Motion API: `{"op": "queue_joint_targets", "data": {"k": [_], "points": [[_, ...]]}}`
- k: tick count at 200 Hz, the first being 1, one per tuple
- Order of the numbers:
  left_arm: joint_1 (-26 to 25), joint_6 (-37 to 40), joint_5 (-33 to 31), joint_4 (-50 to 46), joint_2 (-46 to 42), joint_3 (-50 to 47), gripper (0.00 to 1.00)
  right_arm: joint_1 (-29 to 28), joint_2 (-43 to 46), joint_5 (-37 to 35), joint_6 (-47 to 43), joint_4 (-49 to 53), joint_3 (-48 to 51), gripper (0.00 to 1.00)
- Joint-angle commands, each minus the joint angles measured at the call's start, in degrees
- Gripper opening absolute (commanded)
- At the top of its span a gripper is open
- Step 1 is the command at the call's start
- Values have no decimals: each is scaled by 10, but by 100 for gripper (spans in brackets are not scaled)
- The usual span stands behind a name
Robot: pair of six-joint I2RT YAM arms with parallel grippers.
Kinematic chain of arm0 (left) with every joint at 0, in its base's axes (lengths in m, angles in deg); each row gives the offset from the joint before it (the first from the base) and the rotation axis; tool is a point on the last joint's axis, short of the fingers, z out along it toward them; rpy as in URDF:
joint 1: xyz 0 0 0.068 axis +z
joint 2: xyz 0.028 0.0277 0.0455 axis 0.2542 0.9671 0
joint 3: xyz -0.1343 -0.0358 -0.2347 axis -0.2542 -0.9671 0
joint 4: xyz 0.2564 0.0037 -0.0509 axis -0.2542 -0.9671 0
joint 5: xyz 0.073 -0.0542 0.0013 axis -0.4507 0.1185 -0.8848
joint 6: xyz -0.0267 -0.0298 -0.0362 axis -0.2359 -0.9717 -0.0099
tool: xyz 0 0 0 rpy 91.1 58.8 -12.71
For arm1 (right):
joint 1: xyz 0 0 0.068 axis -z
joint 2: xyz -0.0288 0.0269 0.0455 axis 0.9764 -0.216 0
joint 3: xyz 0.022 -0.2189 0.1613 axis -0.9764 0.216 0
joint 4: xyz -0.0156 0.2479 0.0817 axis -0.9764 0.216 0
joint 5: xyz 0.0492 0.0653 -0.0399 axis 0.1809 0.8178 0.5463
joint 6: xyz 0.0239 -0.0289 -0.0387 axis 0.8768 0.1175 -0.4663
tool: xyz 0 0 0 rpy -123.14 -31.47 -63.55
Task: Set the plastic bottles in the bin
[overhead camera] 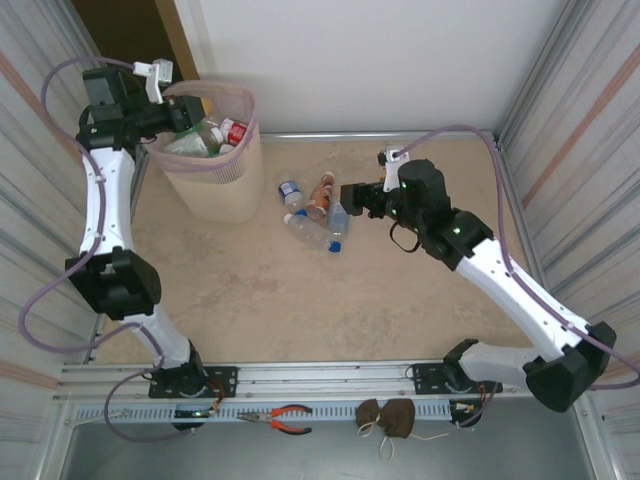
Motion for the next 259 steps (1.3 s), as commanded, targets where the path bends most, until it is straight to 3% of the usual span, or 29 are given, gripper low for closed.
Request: {"op": "queue_joint_targets", "data": {"k": [1,33,67,99,151,185,259], "points": [[3,-54,22,73,-49,-50,29,9,-35,4,80,50,-14,89],[0,-87,25,129,-108,-138,30,12,-100,42,68,57,-21,82],[-18,-84,16,133,-165,-210,30,9,-183,130,-10,90,-62,83],[-37,-77,10,129,-207,-263,31,-4,-272,151,-74,141,-130,83],[-52,-78,4,123,-247,-302,32,-26,-411,149,-123,197,-248,82],[-62,-76,2,124,-260,-309,32,-50,-493,99,-155,252,-329,82],[-65,-75,3,119,-267,-310,32,-88,-585,47,-159,298,-407,82]]}}
